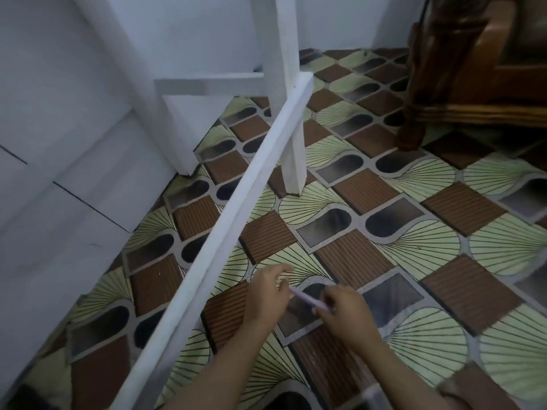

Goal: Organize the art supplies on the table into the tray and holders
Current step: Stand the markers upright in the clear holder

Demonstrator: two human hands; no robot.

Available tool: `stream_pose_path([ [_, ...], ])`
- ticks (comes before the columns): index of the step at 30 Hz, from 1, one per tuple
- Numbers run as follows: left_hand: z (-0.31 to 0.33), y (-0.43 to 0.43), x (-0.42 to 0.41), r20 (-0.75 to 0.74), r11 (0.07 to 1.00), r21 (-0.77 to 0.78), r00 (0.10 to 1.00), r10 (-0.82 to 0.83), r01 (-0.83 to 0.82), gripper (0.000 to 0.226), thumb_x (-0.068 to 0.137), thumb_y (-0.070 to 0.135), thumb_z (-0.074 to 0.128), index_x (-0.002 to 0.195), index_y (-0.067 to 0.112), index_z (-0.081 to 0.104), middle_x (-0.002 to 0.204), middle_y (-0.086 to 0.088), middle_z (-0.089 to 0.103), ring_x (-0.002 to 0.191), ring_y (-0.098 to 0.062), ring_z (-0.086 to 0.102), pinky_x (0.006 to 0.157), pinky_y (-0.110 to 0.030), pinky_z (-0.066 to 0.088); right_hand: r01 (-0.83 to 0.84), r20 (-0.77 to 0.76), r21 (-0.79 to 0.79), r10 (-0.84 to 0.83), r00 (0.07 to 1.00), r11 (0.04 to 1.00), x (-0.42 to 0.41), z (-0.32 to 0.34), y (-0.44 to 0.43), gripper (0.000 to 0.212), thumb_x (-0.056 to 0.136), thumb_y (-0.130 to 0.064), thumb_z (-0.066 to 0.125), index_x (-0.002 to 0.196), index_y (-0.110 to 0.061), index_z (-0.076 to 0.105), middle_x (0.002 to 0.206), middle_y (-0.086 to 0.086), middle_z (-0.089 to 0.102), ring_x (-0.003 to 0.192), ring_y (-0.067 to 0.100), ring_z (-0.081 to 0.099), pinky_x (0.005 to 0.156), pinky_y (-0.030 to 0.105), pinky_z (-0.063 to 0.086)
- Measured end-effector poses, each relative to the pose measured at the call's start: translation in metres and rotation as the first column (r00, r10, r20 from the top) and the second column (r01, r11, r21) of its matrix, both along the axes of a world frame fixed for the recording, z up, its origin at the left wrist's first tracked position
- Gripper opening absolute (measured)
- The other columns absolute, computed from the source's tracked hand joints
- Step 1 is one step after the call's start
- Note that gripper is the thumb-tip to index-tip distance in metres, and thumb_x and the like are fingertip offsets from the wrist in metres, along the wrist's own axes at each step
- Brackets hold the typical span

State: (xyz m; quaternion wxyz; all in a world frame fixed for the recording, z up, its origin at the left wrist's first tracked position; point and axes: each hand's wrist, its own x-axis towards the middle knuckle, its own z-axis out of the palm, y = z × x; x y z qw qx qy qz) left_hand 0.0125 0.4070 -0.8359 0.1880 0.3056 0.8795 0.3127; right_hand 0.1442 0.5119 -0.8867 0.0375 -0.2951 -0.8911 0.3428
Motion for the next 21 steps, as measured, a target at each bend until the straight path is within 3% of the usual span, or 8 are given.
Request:
stream_pose_path([
  [2,0.057,0.006,0.007,-0.019,0.999,0.052,1.0,-0.016,0.017,0.027,0.089,0.008,0.058,0.107,0.026,0.066,0.11,0.013,0.06,0.105,-0.002,0.05,0.08,-0.009,0.039,0.047,-0.029,-0.056,-0.049,0.998,0.997,0.005,0.063,0.0,0.02,0.077,-0.031,0.07,0.071,-0.02,0.054,0.071,-0.005,0.056,0.068,0.013,0.05,0.057,0.026,0.035],
  [7,0.218,0.017,0.034,-0.045,0.98,0.179,0.996,-0.074,0.081,0.029,0.089,0.007,0.056,0.108,0.027,0.066,0.109,0.013,0.061,0.105,-0.001,0.052,0.089,-0.022,0.049,0.11,-0.06,-0.117,-0.118,0.991,0.987,0.03,0.241,0.002,0.036,0.078,-0.03,0.069,0.063,-0.029,0.036,0.061,-0.006,0.043,0.057,0.006,0.041,0.051,0.022,0.027],
  [11,0.358,0.019,0.055,-0.083,0.946,0.309,0.993,-0.078,0.101,0.027,0.088,0.009,0.058,0.104,0.029,0.066,0.104,0.016,0.061,0.104,0.0,0.051,0.093,-0.029,0.047,0.14,-0.106,-0.096,-0.15,0.983,0.986,0.048,0.391,0.011,0.022,0.079,-0.03,0.066,0.074,-0.015,0.05,0.068,0.001,0.051,0.062,0.011,0.046,0.054,0.026,0.032],
  [16,0.538,0.011,0.062,-0.2,0.913,0.383,0.977,-0.067,0.141,0.028,0.089,0.014,0.059,0.103,0.039,0.062,0.1,0.027,0.056,0.1,0.007,0.047,0.091,-0.027,0.046,0.097,-0.262,-0.01,-0.096,0.96,0.995,0.054,0.58,0.013,0.019,0.08,-0.024,0.07,0.074,-0.029,0.053,0.073,-0.008,0.055,0.07,0.004,0.053,0.062,0.019,0.044],
  [18,0.604,0.003,0.064,-0.223,0.896,0.426,0.974,-0.032,0.127,0.026,0.089,0.014,0.059,0.105,0.033,0.065,0.102,0.022,0.059,0.102,0.005,0.049,0.092,-0.027,0.047,0.078,-0.309,0.035,-0.063,0.949,0.996,0.052,0.649,0.008,0.013,0.081,-0.026,0.07,0.079,-0.026,0.057,0.076,-0.007,0.058,0.072,0.004,0.054,0.065,0.025,0.048],
  [21,0.684,-0.015,0.065,-0.328,0.878,0.455,0.945,0.01,0.148,0.023,0.089,0.016,0.057,0.108,0.026,0.067,0.104,0.014,0.064,0.102,-0.001,0.053,0.09,-0.028,0.048,0.028,-0.405,0.092,0.012,0.914,0.995,0.043,0.74,-0.007,0.014,0.081,-0.021,0.071,0.084,-0.028,0.059,0.076,-0.01,0.06,0.074,0.001,0.055,0.061,0.02,0.046],
])
